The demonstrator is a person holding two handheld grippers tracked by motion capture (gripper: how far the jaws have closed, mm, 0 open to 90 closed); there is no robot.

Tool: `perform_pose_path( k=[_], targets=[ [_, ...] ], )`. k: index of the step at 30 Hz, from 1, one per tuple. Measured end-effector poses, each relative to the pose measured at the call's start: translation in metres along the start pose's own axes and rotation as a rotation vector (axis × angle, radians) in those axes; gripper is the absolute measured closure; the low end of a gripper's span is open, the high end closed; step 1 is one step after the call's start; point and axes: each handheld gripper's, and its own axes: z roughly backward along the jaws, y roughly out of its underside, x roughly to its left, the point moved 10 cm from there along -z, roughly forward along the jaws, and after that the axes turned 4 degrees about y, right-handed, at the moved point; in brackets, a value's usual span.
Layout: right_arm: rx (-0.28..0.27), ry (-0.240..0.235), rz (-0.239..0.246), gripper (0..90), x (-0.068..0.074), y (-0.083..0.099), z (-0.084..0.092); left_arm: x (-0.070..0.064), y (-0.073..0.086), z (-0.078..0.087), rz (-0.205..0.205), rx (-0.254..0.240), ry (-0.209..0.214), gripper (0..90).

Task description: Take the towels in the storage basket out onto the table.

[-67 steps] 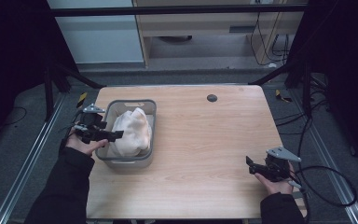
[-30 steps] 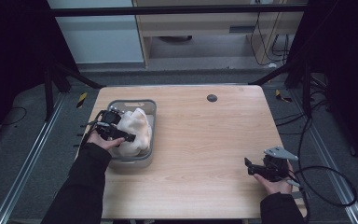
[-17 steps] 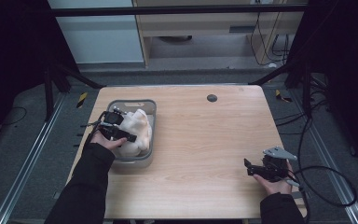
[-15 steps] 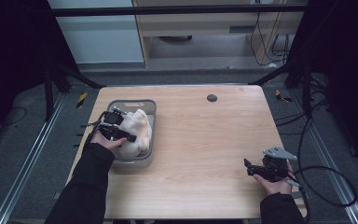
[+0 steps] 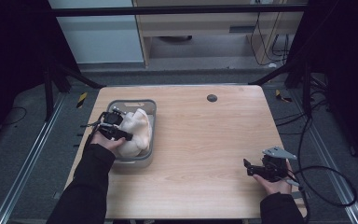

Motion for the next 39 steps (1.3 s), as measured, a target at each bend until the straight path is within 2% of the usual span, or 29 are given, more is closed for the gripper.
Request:
perform_pose_path(
  k=[8, 14, 18, 24, 26, 27, 31, 39],
  targets=[
    [-0.001, -0.009, -0.006, 9.0, 0.001, 0.000, 0.000, 0.000, -0.002, 0.011, -0.008, -0.042, 0.009, 63.3],
    [-0.007, -0.006, 0.000, 9.3, 0.000, -0.001, 0.000, -0.003, -0.009, 0.034, -0.028, -0.077, 0.007, 64.3],
    [-0.008, -0.009, 0.001, 9.3, 0.001, -0.001, 0.000, -0.004, -0.015, 0.056, -0.049, -0.091, -0.001, 64.4],
    [-0.009, -0.010, 0.001, 9.4, 0.001, -0.001, 0.000, -0.007, -0.022, 0.074, -0.067, -0.111, 0.002, 64.4],
    [-0.009, -0.010, 0.005, 9.4, 0.001, -0.001, 0.000, -0.010, -0.027, 0.088, -0.086, -0.129, -0.001, 64.4],
    [-0.009, -0.010, 0.005, 9.4, 0.001, -0.001, 0.000, -0.010, -0.027, 0.088, -0.086, -0.129, -0.001, 64.4],
    [-0.013, -0.010, 0.008, 9.5, 0.001, -0.002, 0.000, -0.014, -0.032, 0.105, -0.110, -0.156, -0.006, 64.3],
    [-0.016, -0.014, 0.004, 9.5, 0.002, -0.002, 0.001, -0.017, -0.035, 0.121, -0.134, -0.190, 0.005, 64.3]
  ],
)
